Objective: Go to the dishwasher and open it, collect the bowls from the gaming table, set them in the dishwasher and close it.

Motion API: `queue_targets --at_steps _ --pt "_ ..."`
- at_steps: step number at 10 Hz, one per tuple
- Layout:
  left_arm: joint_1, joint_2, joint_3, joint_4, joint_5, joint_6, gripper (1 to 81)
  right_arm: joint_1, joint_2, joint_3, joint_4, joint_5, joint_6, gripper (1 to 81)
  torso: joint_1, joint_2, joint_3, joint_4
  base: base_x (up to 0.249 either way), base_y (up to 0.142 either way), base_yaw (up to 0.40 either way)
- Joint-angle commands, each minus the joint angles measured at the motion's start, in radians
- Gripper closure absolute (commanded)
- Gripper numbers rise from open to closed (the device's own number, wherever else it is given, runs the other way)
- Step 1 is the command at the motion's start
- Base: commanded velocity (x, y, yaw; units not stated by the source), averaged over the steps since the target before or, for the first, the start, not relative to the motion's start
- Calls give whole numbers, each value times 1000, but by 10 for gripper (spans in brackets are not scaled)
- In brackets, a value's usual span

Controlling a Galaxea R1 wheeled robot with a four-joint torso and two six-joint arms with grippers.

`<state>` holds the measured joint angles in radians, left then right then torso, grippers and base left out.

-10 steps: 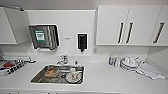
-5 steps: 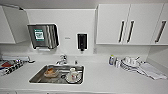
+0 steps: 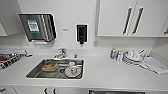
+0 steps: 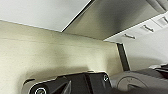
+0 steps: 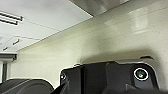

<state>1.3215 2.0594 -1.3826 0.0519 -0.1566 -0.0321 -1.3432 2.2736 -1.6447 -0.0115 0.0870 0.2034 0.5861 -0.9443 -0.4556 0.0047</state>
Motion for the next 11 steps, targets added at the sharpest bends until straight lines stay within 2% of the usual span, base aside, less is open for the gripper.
queue_targets --at_steps 1,3,4,6,8,11 --pt "-113 -140 132 17 32 -5 10 86 -81 69 19 -33 19 10 61 -95 -89 0 0 0 0" --pt "-139 -174 169 17 48 -5 10 129 -148 168 21 -33 31 10 104 -161 -56 0 0 0 0" --pt "-162 -186 180 11 80 -5 10 161 -193 229 21 -32 53 10 122 -187 -67 0 0 0 0" --pt "-192 -192 181 5 81 -8 10 207 -245 303 21 -32 70 10 158 -245 -79 0 0 0 0" --pt "-219 -197 197 5 111 -11 10 238 -276 346 21 -32 82 10 202 -316 -80 0 0 0 0" --pt "-256 -215 218 0 117 -12 10 275 -338 390 22 -35 105 10 268 -420 -80 0 0 0 0"
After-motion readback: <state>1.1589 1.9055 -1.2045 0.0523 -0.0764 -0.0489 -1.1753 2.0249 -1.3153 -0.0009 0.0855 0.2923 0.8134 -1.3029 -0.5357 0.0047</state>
